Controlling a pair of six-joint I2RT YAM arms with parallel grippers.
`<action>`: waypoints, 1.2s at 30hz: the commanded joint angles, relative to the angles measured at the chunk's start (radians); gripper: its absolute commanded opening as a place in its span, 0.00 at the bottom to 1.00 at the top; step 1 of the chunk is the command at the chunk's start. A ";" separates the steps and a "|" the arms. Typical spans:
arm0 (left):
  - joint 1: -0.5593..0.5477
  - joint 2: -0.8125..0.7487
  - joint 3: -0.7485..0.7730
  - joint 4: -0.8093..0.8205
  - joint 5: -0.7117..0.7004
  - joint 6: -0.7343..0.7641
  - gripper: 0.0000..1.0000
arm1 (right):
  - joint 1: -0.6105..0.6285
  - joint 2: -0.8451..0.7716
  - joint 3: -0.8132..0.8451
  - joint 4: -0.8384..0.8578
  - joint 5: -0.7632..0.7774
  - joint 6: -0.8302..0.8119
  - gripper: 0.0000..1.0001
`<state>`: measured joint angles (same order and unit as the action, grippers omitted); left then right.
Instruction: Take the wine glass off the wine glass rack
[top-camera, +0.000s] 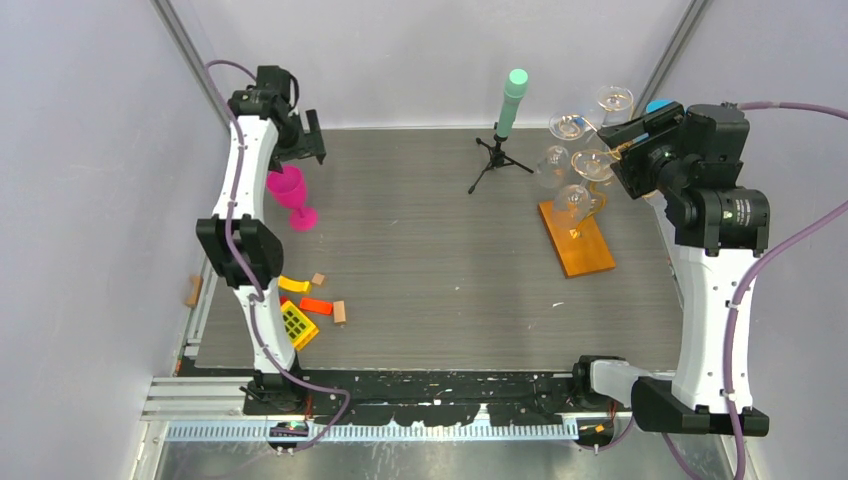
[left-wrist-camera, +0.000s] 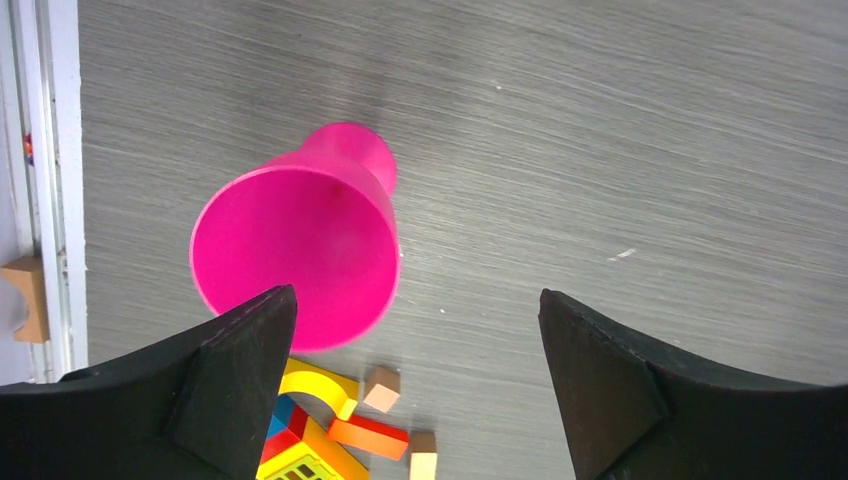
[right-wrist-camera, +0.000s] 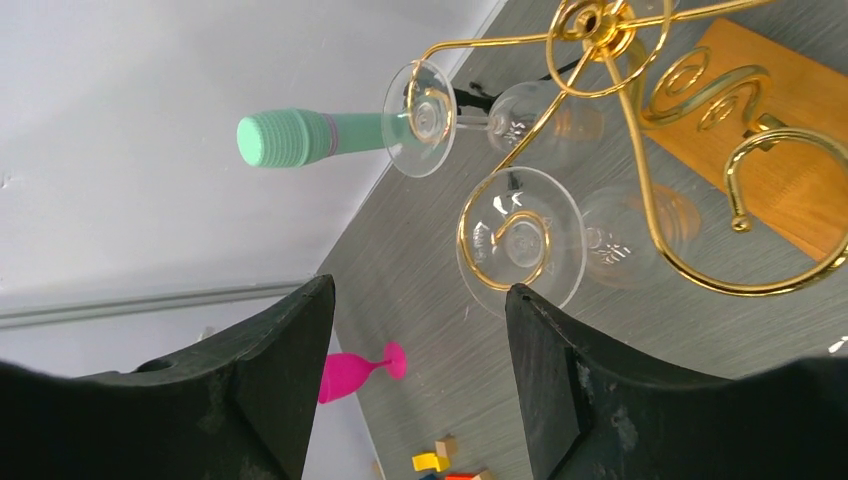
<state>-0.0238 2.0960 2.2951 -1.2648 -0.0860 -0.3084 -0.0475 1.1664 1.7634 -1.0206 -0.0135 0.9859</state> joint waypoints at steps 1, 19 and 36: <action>0.007 -0.146 0.052 0.016 0.107 0.010 0.96 | 0.001 0.028 0.083 -0.109 0.103 -0.021 0.68; 0.007 -0.290 -0.123 0.357 0.800 -0.182 0.99 | 0.001 0.069 0.034 -0.169 0.124 0.048 0.58; 0.007 -0.339 -0.251 0.498 0.792 -0.333 0.96 | 0.001 -0.025 -0.192 -0.004 0.112 0.168 0.48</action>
<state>-0.0238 1.8290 2.0483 -0.8265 0.6785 -0.6182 -0.0475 1.1667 1.5974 -1.0901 0.0891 1.1198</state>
